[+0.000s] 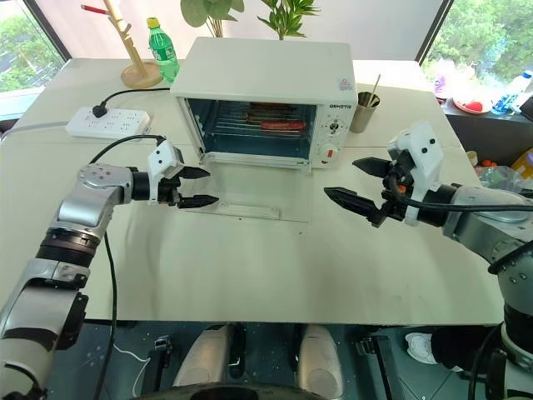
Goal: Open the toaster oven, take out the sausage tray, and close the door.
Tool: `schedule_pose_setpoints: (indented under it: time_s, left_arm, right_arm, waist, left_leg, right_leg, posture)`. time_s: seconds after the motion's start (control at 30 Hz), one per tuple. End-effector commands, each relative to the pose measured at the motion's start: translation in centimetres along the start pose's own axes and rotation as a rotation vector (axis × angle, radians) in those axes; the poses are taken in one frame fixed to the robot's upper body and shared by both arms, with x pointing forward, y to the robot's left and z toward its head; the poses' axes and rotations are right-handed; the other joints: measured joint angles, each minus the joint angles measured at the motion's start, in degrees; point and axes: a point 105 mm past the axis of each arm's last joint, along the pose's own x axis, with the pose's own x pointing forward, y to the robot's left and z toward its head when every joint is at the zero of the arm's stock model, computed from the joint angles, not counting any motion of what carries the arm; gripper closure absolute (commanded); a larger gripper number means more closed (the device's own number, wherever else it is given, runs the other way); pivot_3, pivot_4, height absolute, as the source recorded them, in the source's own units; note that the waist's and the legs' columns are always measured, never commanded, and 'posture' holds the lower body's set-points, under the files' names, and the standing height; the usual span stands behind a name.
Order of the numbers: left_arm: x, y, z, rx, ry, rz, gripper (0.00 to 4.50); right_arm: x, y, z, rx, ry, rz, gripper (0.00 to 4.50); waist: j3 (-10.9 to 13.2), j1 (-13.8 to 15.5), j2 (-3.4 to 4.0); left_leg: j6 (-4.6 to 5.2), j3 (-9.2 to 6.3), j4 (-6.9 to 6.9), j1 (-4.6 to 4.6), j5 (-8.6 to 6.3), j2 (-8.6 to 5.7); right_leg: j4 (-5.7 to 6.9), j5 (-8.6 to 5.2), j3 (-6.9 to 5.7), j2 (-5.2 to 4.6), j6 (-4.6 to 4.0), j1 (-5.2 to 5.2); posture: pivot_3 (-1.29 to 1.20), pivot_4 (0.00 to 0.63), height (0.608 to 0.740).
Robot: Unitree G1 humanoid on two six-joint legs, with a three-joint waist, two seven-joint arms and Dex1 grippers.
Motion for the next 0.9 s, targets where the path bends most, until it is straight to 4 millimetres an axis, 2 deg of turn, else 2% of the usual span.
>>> schedule_pose_setpoints:
  time_s: [0.03,0.13,0.23,0.3,0.4,0.57,0.73,0.9]
  left_arm:
    - [-2.5,0.0,4.2,-0.018,-0.13,0.004,0.03]
    - [-3.8,-0.5,6.3,-0.049,-0.194,-0.012,0.03]
    - [-6.5,0.4,9.5,-0.086,-0.294,0.039,0.03]
    - [-7.2,0.7,10.0,-0.088,-0.304,0.058,0.03]
    - [-7.6,0.6,9.9,-0.06,-0.272,0.066,0.03]
    - [-8.1,0.7,8.6,-0.057,-0.222,0.086,0.03]
    - [-8.5,0.6,7.8,-0.067,-0.209,0.093,0.03]
    - [-7.9,0.4,7.5,-0.075,-0.209,0.086,0.03]
  right_arm:
    - [0.9,0.4,1.5,-0.076,-0.053,0.002,0.0]
    - [1.8,0.8,1.9,-0.119,-0.064,0.013,0.0]
    - [5.0,2.1,2.6,-0.231,-0.087,0.042,0.0]
    - [6.8,2.4,2.9,-0.294,-0.094,0.04,0.0]
    - [10.1,2.0,2.6,-0.513,-0.068,-0.003,0.0]
    - [14.9,2.1,2.2,-0.751,-0.075,0.01,0.0]
    - [18.1,1.9,2.9,-0.913,-0.106,-0.001,0.0]
    - [21.1,1.8,2.9,-1.029,-0.109,-0.008,0.0]
  waist:
    - [0.0,0.1,0.0]
    - [0.0,0.1,-0.01]
    - [0.0,-0.1,-0.01]
    - [0.0,-0.5,-0.01]
    - [0.0,-0.6,0.02]
    - [0.0,-0.8,-0.02]
    - [0.0,-1.5,-0.02]
    - [0.0,-1.7,-0.02]
  left_leg:
    - [0.0,0.0,0.0,0.0,0.0,0.0]
    - [0.0,-0.02,0.01,-0.01,0.0,0.0]
    - [-0.01,-0.01,0.01,0.0,0.0,-0.01]
    - [-0.01,-0.02,0.03,0.01,0.01,0.0]
    - [-0.01,0.02,0.02,0.03,0.0,-0.03]
    - [-0.01,0.07,0.02,-0.03,0.01,-0.05]
    - [-0.05,0.09,0.02,-0.04,0.04,-0.05]
    - [-0.17,0.09,0.01,-0.02,0.11,-0.04]
  right_leg:
    - [0.0,0.0,0.0,0.0,0.0,0.0]
    - [0.0,0.0,0.01,0.0,0.0,0.0]
    - [0.01,0.0,0.02,0.0,0.0,-0.01]
    - [0.02,0.0,0.02,0.04,0.0,-0.01]
    - [0.04,-0.01,0.05,0.04,0.0,-0.01]
    - [0.03,0.0,0.08,0.03,0.0,-0.07]
    - [0.07,0.0,0.1,0.02,0.0,-0.11]
    - [0.1,0.0,0.1,0.03,-0.01,-0.11]
  posture:
    - [0.0,0.15,0.717]
    - [0.0,0.15,0.717]
    - [0.0,0.15,0.717]
    - [0.0,0.15,0.717]
    - [0.0,0.15,0.717]
    - [0.0,0.15,0.717]
    - [0.0,0.15,0.717]
    - [0.0,0.15,0.717]
